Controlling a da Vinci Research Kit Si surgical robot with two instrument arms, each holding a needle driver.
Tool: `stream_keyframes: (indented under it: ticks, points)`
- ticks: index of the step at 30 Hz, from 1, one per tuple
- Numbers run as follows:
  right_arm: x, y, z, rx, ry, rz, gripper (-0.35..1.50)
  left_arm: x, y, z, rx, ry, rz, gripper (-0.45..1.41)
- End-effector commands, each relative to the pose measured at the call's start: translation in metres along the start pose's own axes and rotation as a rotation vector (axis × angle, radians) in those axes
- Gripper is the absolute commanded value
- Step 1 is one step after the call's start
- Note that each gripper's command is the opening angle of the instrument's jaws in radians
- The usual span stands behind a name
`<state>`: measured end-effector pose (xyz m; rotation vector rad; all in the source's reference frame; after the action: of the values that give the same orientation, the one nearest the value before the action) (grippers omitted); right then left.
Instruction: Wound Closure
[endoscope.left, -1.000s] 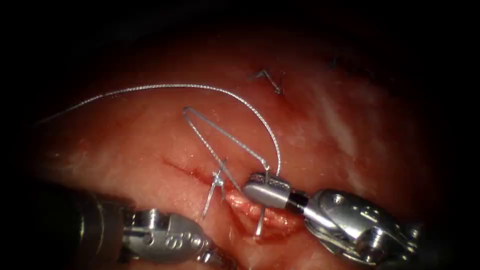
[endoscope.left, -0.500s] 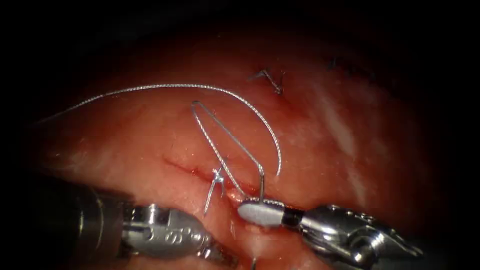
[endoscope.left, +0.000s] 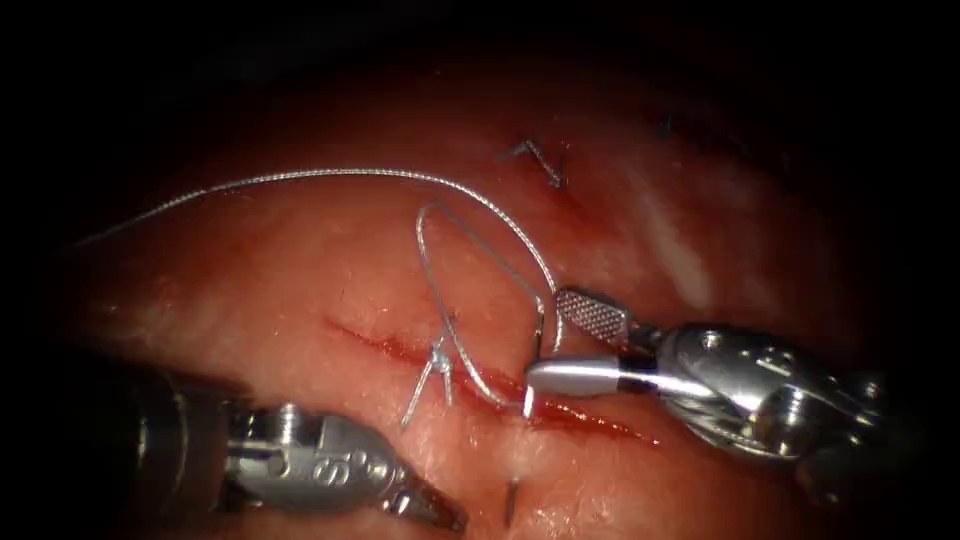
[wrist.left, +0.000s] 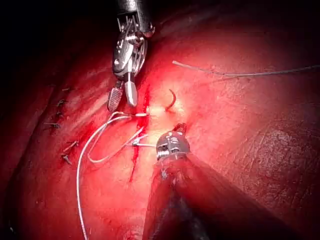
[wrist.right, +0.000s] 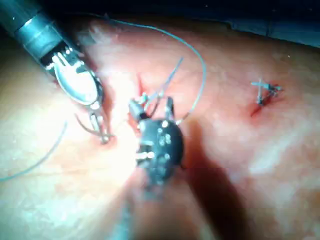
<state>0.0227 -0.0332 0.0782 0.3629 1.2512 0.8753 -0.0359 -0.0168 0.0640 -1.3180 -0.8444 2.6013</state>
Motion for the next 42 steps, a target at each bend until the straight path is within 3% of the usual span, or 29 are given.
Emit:
stream_keyframes:
  ticks: [1, 2, 3, 5, 11, 18, 31, 33, 34, 39, 42]
  points:
    - [-0.0003, 0.0008, 0.0002, -0.001, 0.003, -0.032, 1.20, -0.0001, -0.0004, 0.0006, 0.006, 0.015, 0.013, -0.45]
    - [-0.0003, 0.0010, 0.0000, 0.000, -0.005, -0.068, 1.23, 0.0000, -0.0005, 0.0006, 0.010, 0.024, 0.018, -0.45]
    - [-0.0003, 0.0010, -0.0003, 0.005, -0.032, -0.099, 1.26, 0.0003, -0.0006, 0.0005, 0.023, 0.054, 0.031, -0.26]
    - [-0.0004, 0.0009, -0.0006, 0.010, -0.067, -0.124, 1.26, 0.0008, -0.0008, 0.0004, 0.050, 0.095, 0.064, -0.11]
    - [-0.0003, 0.0008, -0.0013, 0.019, -0.100, -0.160, 1.23, 0.0023, -0.0011, 0.0001, 0.091, 0.213, 0.127, 0.11]
    - [-0.0008, 0.0012, -0.0017, 0.006, -0.101, -0.202, 1.20, 0.0036, -0.0015, -0.0005, 0.118, 0.311, 0.114, 0.11]
    - [-0.0029, 0.0004, -0.0015, 0.007, -0.097, -0.221, 1.20, 0.0050, -0.0028, 0.0006, 0.145, 0.333, 0.091, -0.01]
    - [-0.0029, 0.0004, -0.0016, 0.008, -0.097, -0.222, 1.20, 0.0050, -0.0028, 0.0007, 0.139, 0.333, 0.056, -0.23]
    - [-0.0030, 0.0003, -0.0016, 0.005, -0.097, -0.222, 1.20, 0.0050, -0.0027, 0.0006, 0.134, 0.333, 0.039, -0.43]
    - [-0.0031, -0.0002, -0.0019, 0.007, -0.097, -0.223, 1.20, 0.0047, -0.0027, -0.0007, 0.080, 0.342, -0.129, -0.45]
    - [-0.0032, -0.0007, -0.0021, 0.009, -0.097, -0.223, 1.20, 0.0051, -0.0029, -0.0014, -0.046, 0.346, -0.351, -0.45]
